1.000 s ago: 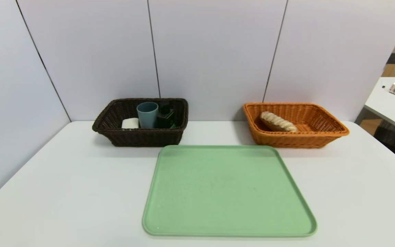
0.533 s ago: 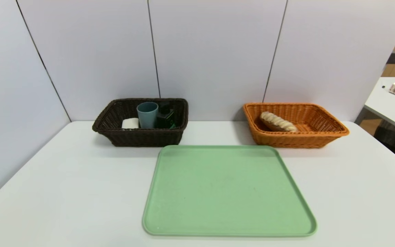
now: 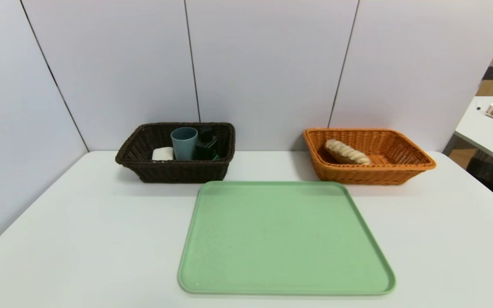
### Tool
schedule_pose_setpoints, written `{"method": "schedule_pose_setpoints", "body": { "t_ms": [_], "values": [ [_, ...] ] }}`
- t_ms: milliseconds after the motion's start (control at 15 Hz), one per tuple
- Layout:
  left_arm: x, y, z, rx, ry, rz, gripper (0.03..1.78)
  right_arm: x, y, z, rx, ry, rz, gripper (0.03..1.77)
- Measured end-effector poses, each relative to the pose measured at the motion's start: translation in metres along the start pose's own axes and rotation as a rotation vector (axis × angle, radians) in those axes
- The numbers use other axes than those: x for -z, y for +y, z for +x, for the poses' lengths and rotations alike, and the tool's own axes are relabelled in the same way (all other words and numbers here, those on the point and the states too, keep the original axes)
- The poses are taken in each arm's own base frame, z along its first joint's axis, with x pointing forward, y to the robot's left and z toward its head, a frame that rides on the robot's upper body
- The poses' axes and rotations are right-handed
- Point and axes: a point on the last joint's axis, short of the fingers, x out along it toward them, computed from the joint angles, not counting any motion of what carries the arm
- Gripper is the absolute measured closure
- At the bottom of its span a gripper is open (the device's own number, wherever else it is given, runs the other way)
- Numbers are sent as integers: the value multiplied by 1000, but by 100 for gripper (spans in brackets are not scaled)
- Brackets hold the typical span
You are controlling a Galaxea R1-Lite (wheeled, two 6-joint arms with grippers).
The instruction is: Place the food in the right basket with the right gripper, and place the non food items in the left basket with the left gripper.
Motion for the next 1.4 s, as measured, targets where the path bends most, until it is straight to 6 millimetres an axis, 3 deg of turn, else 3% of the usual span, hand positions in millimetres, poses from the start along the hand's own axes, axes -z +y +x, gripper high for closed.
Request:
{"method": "schedule_pose_setpoints", "body": {
  "t_ms": [267, 400, 733, 1000, 1400],
  "values": [
    [-3, 0, 0, 6, -43, -9, 12, 15, -2, 6, -26, -23, -15, 10],
    [1, -1, 4, 11, -82, -12, 12, 24, -5, 19, -9, -90, -28, 10],
    [14, -4, 14, 30, -166, -15, 12, 50, -11, 50, 63, -299, -66, 10],
    [33, -7, 16, 93, -163, 34, 12, 81, -12, 63, 76, -306, -66, 10],
    [50, -10, 12, 178, -197, 31, 12, 101, -15, 81, 131, -373, -66, 10]
  ]
}}
